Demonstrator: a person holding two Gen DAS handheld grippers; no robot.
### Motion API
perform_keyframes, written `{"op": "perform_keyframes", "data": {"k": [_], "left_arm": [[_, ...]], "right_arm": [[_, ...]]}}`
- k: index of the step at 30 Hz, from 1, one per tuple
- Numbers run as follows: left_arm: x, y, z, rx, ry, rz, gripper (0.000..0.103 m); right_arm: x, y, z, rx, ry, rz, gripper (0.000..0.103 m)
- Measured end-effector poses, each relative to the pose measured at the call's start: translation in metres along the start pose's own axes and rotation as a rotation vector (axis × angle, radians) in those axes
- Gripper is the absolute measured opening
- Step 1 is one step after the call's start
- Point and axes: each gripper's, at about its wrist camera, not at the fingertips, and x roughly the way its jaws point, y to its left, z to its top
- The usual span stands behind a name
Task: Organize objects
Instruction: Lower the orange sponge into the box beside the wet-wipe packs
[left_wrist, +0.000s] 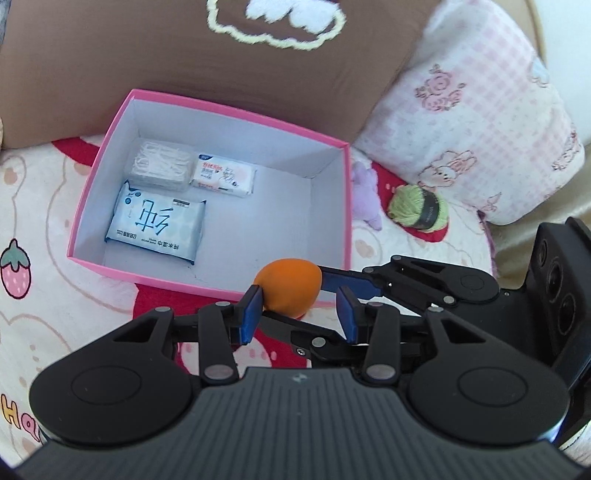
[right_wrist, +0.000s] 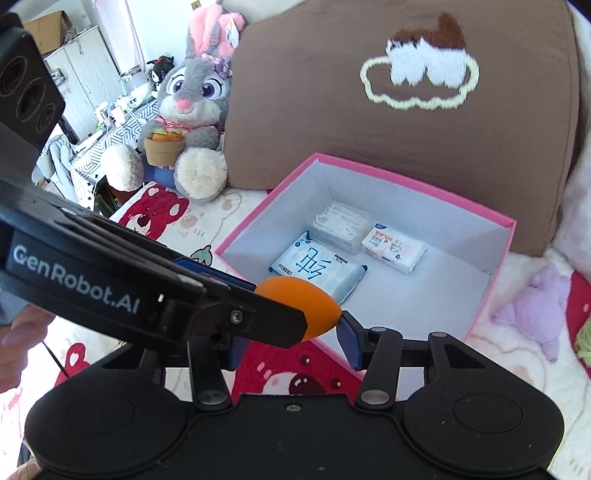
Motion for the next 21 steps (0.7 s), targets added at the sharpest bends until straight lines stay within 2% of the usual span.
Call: {"op": "perform_keyframes", "data": {"k": [3, 6, 9, 13, 16, 21], "left_arm": [[0.019, 0.013, 0.012, -0.031, 0.032, 0.01, 0.041], [0.037, 0.028, 0.026, -0.083, 0.06, 0.007, 0.041], [0.054, 0.042, 0.038, -0.113, 0.073, 0.005, 0.041], [0.082, 0.056, 0.048, -0.105, 0.105, 0.016, 0.041], [0.102, 0.067, 0.05, -0.088, 0.115, 0.031, 0.041], [0.124, 0.088, 0.051, -0.125, 0.12, 0.037, 0.04]], "right_arm": [[0.022, -0.012, 0.007, 0.068, 0.042, 0.01, 0.056], [0.041, -0.023, 0.013, 0.187, 0.094, 0.012, 0.055], [0.061, -0.028, 0.02, 0.182, 0.111, -0.023, 0.055], [0.089, -0.039, 0.026, 0.184, 0.164, -0.045, 0.055], [0.111, -0.048, 0.029, 0.191, 0.208, -0.058, 0.055], [0.142, -0.053, 0.03, 0.189, 0.26, -0.075, 0.055]]}}
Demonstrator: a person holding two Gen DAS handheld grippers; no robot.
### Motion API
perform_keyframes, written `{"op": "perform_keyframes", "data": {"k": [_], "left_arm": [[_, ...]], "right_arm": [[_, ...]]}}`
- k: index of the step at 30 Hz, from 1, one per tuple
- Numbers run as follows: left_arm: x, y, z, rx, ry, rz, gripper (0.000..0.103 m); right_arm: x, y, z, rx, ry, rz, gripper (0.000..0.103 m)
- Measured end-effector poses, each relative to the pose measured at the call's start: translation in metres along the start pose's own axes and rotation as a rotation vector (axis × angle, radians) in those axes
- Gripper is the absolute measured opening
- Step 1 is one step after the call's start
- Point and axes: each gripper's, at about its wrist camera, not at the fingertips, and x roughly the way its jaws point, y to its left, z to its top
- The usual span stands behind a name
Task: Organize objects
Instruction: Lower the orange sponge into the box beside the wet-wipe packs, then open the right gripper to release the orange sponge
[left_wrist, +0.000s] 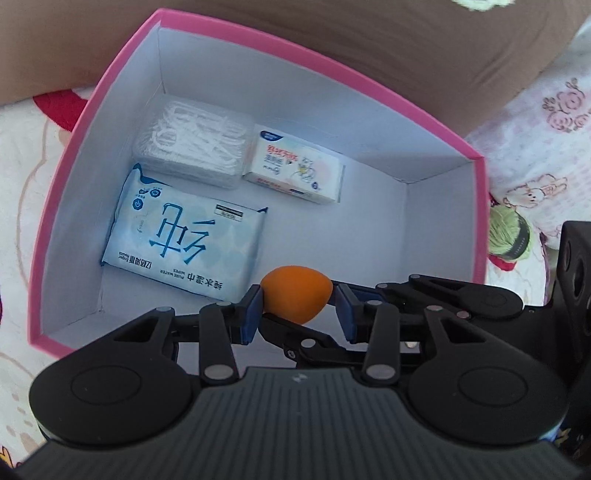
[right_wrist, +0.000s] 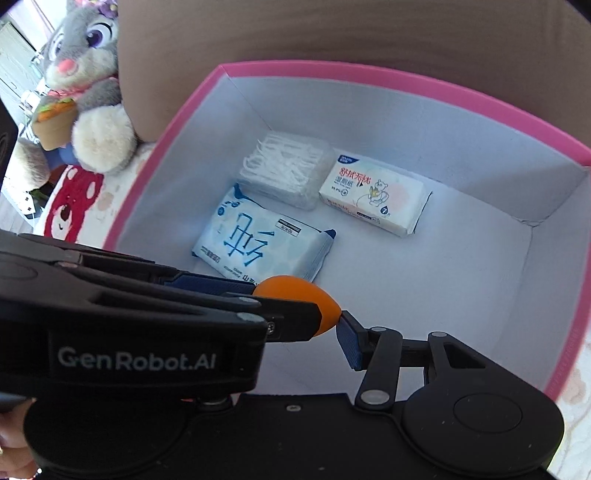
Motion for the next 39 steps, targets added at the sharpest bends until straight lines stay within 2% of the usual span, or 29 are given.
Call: {"op": "perform_keyframes", "data": {"k": [8, 15, 17, 19, 21, 23, 24, 29, 39], "left_arm": [[0.013, 0.014, 0.0, -0.022, -0.001, -0.009, 0.032], [0.024, 0.017, -0.003, -0.033, 0.003, 0.001, 0.031], [0.027, 0.017, -0.003, -0.033, 0.0, 0.02, 0.031], [0.029, 0.018, -0.004, -0.035, -0.003, 0.021, 0.031], [0.027, 0.016, -0.005, -0.029, -0.019, 0.023, 0.03], [0.025, 0.013, -0.006, -0.015, -0.033, 0.025, 0.029], [0.024, 0.011, -0.006, -0.012, -0.041, 0.016, 0.029], [0.014, 0.002, -0.01, 0.049, -0.091, 0.02, 0.029], [0.007, 0.005, -0.017, 0.048, -0.107, 0.007, 0.029]], "right_arm": [[0.016, 0.0, 0.003, -0.051, 0.025, -0.021, 0.057], [0.023, -0.008, 0.0, -0.036, 0.05, -0.017, 0.057], [0.022, -0.009, -0.001, -0.038, 0.051, -0.019, 0.064], [0.02, -0.009, -0.002, -0.049, 0.049, -0.029, 0.065], [0.019, -0.01, -0.003, -0.056, 0.04, -0.026, 0.058], [0.019, -0.011, -0.003, -0.05, 0.033, -0.017, 0.04], [0.019, -0.012, -0.003, -0.048, 0.029, -0.016, 0.038], [0.019, -0.01, -0.004, -0.057, 0.0, -0.018, 0.037], [0.011, -0.009, -0.009, -0.076, -0.02, -0.004, 0.039]]}}
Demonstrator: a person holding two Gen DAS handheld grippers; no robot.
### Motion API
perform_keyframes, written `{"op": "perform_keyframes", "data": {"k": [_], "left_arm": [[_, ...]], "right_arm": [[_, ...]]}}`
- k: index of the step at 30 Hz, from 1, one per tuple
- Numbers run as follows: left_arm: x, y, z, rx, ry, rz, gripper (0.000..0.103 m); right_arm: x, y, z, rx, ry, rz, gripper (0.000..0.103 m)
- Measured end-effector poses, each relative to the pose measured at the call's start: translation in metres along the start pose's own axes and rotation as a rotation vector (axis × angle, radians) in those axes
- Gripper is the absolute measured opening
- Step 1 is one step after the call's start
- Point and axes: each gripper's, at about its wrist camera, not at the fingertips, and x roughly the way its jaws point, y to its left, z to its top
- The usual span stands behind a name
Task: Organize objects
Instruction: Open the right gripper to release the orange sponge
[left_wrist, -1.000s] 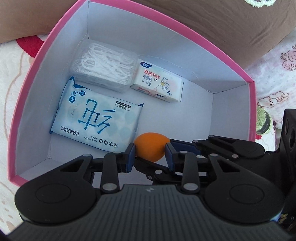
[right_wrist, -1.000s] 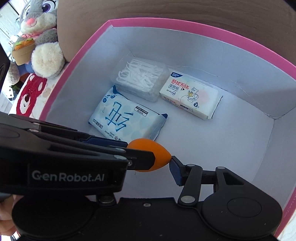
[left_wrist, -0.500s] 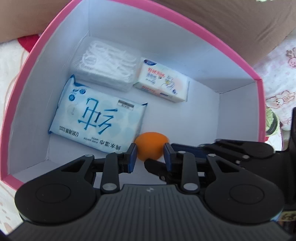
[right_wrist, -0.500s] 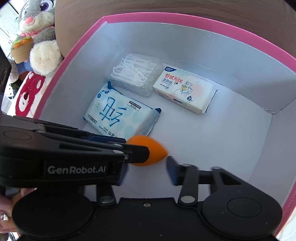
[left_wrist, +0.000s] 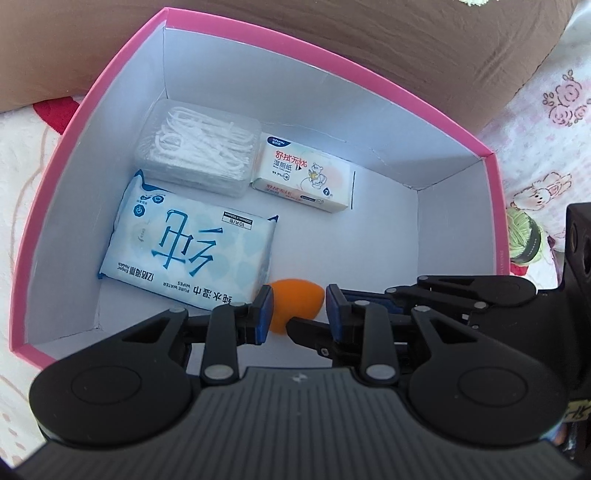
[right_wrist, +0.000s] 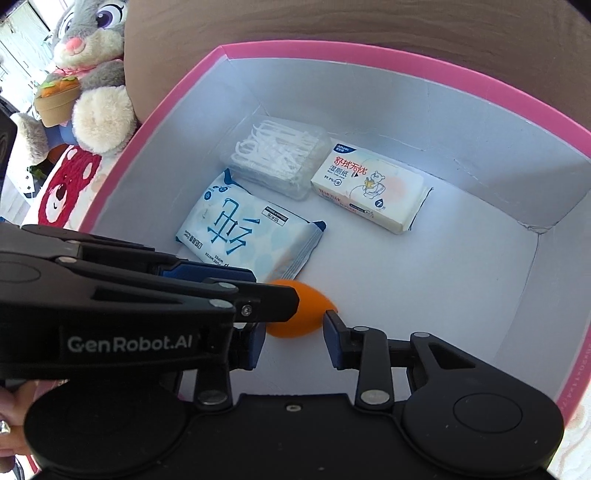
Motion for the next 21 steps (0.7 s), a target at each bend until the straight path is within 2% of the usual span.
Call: {"op": "perform_keyframes", "data": {"k": [10, 21], "left_arm": [[-0.018, -0.011, -0.006, 0.051, -0.024, 0.034, 0.029], [-0.073, -0.04, -0.02, 0.155, -0.069, 0.034, 0.029]], "right_arm": [[-0.011, -0.001, -0.005, -0.004, -0.017, 0.003, 0.039], [-0.078, 0.009, -0.023, -0.063, -0.106, -0.031, 0.039]]}}
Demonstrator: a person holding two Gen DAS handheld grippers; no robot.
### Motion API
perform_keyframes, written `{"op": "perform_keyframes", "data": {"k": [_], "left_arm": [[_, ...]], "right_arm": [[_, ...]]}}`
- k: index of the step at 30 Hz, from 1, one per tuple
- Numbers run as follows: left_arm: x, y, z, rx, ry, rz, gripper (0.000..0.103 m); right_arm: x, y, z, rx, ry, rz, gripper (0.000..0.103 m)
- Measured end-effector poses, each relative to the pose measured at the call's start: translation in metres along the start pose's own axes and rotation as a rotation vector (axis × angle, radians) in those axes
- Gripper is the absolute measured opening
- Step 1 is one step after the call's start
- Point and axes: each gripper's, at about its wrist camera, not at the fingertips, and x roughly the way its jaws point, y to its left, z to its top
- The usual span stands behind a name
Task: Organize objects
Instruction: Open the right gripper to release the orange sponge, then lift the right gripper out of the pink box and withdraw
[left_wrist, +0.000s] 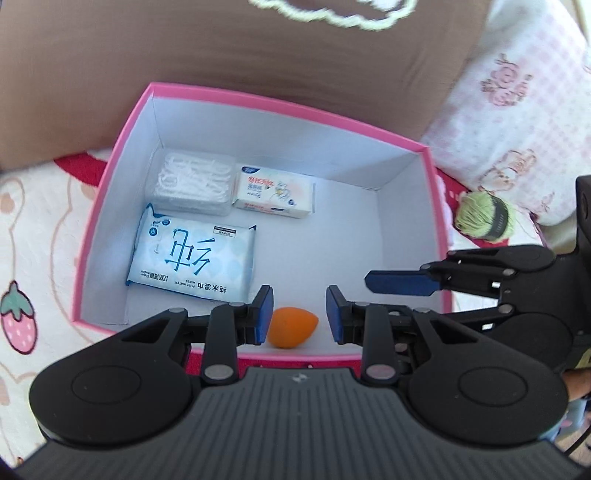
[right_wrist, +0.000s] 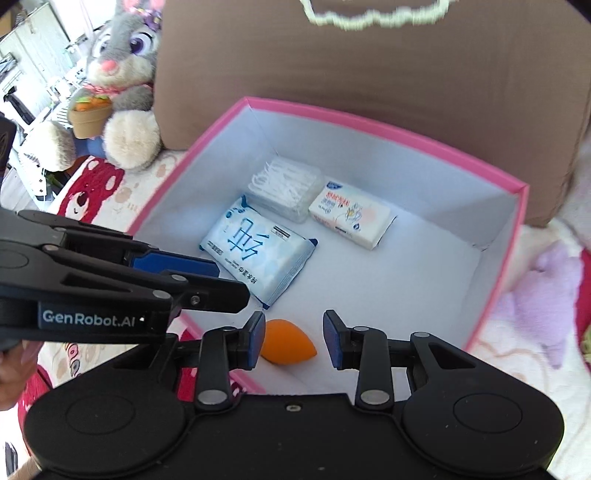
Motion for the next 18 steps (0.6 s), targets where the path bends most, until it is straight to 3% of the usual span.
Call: {"op": "perform_keyframes", "data": {"k": [10, 18], "left_arm": [[-0.06, -0.028, -0.011, 0.076, -0.019, 0.02, 0.032], [-0.092, -0.044, -0.026, 0.135, 0.0, 0.056, 0.033]], "right_arm": [[-0.062, 0.031, -0.016, -0.097, -0.059, -0.045, 0.043], [-0.096, 0.053, -0.033, -0.146, -0.059, -0.104, 0.048]]}}
